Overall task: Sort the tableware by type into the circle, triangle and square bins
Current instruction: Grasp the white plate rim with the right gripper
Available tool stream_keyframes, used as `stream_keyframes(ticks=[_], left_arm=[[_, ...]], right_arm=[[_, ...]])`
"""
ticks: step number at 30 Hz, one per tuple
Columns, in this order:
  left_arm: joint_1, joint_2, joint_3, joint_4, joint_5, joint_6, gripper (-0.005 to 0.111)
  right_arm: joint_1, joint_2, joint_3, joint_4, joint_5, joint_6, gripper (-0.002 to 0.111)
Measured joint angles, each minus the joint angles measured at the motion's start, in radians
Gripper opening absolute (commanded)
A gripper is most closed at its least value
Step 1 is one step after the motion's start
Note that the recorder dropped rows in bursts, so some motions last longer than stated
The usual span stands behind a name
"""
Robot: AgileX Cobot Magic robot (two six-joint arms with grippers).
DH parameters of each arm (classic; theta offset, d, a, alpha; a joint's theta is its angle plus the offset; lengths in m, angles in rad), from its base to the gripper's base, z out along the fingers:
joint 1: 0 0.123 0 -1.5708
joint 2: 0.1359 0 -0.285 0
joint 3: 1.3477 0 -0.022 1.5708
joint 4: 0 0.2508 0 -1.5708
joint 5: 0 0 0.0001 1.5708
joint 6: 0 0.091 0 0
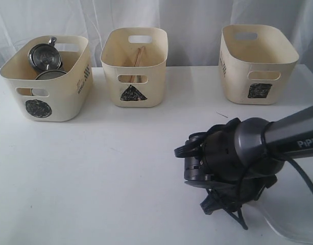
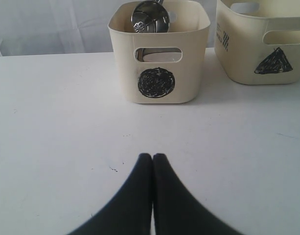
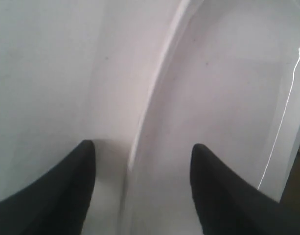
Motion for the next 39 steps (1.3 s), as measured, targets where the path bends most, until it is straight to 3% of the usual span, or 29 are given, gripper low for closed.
stream_keyframes(ticks=[13, 15, 20, 28, 39], left_arm=[[0.000, 0.000, 0.000, 0.000, 0.000, 0.000, 0.000], [0.000, 0.000, 0.000, 0.000, 0.000, 0.000, 0.000], [0.000, 0.000, 0.000, 0.000, 0.000, 0.000, 0.000], [0.000, 0.000, 0.000, 0.000, 0.000, 0.000, 0.000], [0.000, 0.000, 0.000, 0.000, 0.000, 0.000, 0.000]], right_arm=[[-0.042, 0.035, -0.002, -0.037, -0.003, 0.011, 0.052], [-0.043, 0.037, -0.002, -0.035, -0.004, 0.020, 0.042], [-0.043, 0.044, -0.002, -0.001, -0.051, 0.027, 0.000], [-0.052, -0.047, 0.000, 0.058, -0.114, 0.029, 0.000], [-0.033, -0.422, 0.001, 0.088, -0.118, -0.144, 0.000]])
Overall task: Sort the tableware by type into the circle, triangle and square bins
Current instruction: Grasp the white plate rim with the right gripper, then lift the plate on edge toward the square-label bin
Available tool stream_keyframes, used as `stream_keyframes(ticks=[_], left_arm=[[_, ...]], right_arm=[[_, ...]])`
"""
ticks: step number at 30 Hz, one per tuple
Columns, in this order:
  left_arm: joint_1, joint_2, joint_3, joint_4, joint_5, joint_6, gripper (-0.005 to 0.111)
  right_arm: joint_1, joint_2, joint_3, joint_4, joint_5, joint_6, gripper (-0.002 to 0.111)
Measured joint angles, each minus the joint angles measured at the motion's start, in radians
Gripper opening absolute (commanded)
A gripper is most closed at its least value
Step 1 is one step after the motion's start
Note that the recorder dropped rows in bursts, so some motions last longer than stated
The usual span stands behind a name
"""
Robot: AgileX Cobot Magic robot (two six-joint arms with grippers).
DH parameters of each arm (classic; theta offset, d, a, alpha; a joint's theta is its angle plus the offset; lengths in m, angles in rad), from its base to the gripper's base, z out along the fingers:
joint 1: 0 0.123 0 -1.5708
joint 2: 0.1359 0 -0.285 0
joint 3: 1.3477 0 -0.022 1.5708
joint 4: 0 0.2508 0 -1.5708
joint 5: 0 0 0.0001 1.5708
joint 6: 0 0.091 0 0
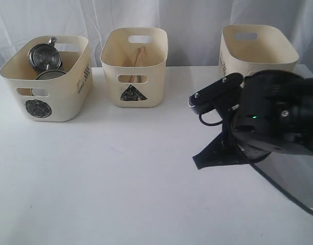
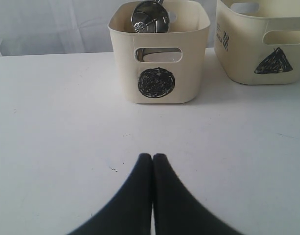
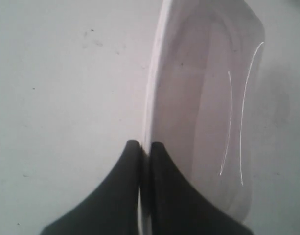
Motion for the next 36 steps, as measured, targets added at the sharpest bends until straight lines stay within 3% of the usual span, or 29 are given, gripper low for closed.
stream_keyframes(ticks=[7, 17, 25, 36], left_arm=[[0.000, 0.000, 0.000, 0.000, 0.000, 0.000, 0.000], [0.000, 0.000, 0.000, 0.000, 0.000, 0.000, 0.000], [0.000, 0.000, 0.000, 0.000, 0.000, 0.000, 0.000], [0.000, 0.000, 0.000, 0.000, 0.000, 0.000, 0.000]], right_arm=[[0.000, -0.133, 0.000, 0.010, 0.158, -0.083, 0.000], [0.000, -0.225, -0.021, -0.040, 0.194, -0.124, 0.000], [-0.046, -0.175, -0.232, -0.085, 0.173, -0.219, 0.000], [-0.224, 0.099, -0.600, -0.086, 0.066, -0.374, 0.000]])
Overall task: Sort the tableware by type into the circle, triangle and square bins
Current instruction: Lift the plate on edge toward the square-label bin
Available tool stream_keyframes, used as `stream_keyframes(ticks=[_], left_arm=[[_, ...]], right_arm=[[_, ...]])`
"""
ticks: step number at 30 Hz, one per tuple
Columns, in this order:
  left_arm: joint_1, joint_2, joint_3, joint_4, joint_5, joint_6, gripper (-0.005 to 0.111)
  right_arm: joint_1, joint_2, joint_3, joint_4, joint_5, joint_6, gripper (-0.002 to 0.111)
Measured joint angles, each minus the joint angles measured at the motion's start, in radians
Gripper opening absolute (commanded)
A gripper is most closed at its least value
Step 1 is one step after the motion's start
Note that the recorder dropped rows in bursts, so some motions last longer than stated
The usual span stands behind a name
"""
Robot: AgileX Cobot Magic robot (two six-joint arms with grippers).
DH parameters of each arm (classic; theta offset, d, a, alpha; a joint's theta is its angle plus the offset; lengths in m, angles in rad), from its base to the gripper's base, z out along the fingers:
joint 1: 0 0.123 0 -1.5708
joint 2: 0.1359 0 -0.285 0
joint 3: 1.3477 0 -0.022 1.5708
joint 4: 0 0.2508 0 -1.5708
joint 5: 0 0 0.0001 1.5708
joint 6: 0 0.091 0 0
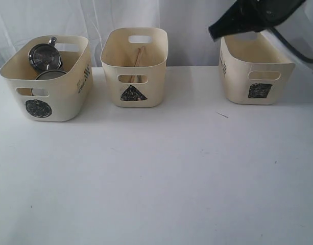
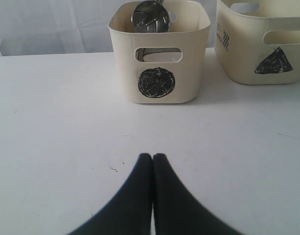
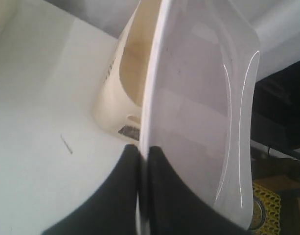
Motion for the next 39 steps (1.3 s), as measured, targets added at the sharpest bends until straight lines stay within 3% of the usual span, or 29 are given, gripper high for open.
stream_keyframes(ticks=[7, 14, 30, 39], left_arm=[[0.000, 0.000, 0.000, 0.000, 0.000, 0.000, 0.000], [0.000, 0.000, 0.000, 0.000, 0.000, 0.000, 0.000], [0.000, 0.000, 0.000, 0.000, 0.000, 0.000, 0.000], [0.000, 0.000, 0.000, 0.000, 0.000, 0.000, 0.000]], right_arm=[[-0.147, 0.278, -0.285, 0.026, -0.132, -0.024, 0.000], [-0.180, 0.515, -0.504, 0.038, -0.227, -0.024, 0.000], [-0.201, 0.669, -0.605, 0.127, -0.267, -0.016, 0.000], [-0.202, 0.671, -0.610, 0.159, -0.266, -0.005, 0.029]])
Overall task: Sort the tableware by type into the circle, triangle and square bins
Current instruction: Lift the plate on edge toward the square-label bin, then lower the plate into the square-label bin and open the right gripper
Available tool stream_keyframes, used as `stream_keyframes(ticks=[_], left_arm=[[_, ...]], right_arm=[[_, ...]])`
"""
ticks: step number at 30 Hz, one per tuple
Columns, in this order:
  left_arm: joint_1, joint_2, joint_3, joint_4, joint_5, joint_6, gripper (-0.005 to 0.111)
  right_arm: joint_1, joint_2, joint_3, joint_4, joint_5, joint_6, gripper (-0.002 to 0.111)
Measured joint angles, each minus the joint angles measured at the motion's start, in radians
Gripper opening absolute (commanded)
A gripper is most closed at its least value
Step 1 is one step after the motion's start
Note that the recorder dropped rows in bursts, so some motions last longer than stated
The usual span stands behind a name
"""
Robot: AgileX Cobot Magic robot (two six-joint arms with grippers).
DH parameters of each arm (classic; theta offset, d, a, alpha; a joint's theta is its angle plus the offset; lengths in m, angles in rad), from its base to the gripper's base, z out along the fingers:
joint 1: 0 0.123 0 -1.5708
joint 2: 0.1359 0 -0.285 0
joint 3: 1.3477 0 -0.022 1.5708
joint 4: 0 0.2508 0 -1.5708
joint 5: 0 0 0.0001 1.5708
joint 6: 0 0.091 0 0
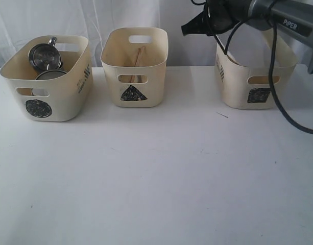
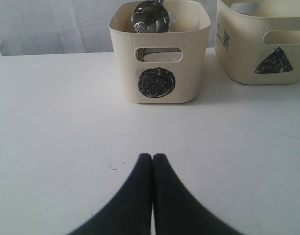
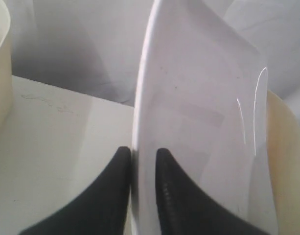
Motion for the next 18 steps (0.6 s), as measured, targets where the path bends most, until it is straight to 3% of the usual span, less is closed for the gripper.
stream_keyframes(ticks=[18], left_arm=[[0.000, 0.000, 0.000, 0.000, 0.000, 0.000, 0.000]], right_arm=[[0.000, -0.096, -0.002, 0.098, 0.098, -0.028, 0.031]])
